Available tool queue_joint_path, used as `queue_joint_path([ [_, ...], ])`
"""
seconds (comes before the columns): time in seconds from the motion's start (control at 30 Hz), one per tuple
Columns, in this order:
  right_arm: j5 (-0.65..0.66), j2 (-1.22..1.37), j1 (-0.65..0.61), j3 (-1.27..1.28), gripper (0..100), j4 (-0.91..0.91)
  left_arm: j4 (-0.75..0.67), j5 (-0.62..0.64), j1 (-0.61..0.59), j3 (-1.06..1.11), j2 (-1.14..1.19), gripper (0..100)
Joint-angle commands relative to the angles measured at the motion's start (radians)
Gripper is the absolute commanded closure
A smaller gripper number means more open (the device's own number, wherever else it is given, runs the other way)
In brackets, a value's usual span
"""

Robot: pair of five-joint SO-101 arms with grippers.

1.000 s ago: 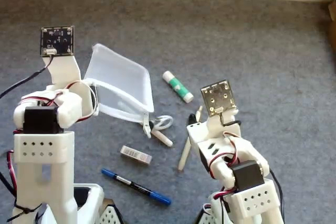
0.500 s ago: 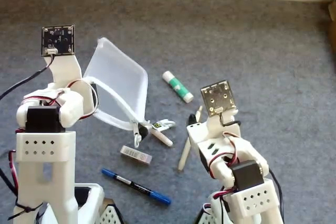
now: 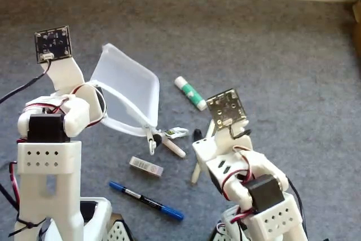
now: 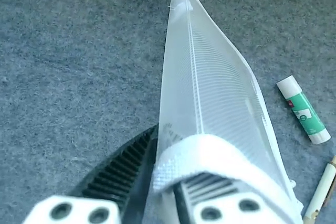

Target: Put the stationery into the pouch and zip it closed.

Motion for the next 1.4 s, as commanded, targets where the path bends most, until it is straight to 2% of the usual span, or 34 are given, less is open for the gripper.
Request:
queue_joint_path([
  [0.0, -0.006, -0.021, -0.127, -0.119, 79.4, 0.022, -0.018, 0.025, -0.01, -0.022, 0.001, 99],
  [0.1, 0.006, -0.019, -0.231, -0.139, 70.0, 0.022, -0.018, 0.025, -0.01, -0.021, 0.001, 99],
  [0.17, 0.058, -0.018, -0.3, -0.139, 66.3, 0.018, -0.018, 0.023, -0.01, -0.018, 0.001, 99],
  [0.3, 0.12, -0.015, -0.415, -0.139, 66.3, -0.019, -0.018, 0.023, -0.01, -0.018, 0.001, 99],
  [0.53, 0.118, -0.013, -0.483, -0.013, 66.3, -0.22, -0.018, 0.021, -0.007, -0.018, 0.001, 99],
  [0.87, 0.118, -0.013, -0.455, 0.196, 66.7, -0.469, -0.014, 0.021, -0.007, -0.016, 0.001, 99],
  [1.03, 0.058, -0.013, -0.383, 0.237, 73.8, -0.527, -0.012, 0.021, -0.005, -0.016, 0.001, 99],
  [1.17, 0.058, -0.013, -0.378, 0.24, 78.0, -0.522, -0.012, 0.021, -0.008, -0.015, 0.001, 99],
  [1.37, 0.063, -0.015, -0.371, 0.239, 90.6, -0.498, -0.012, 0.018, -0.007, -0.013, 0.001, 99],
])
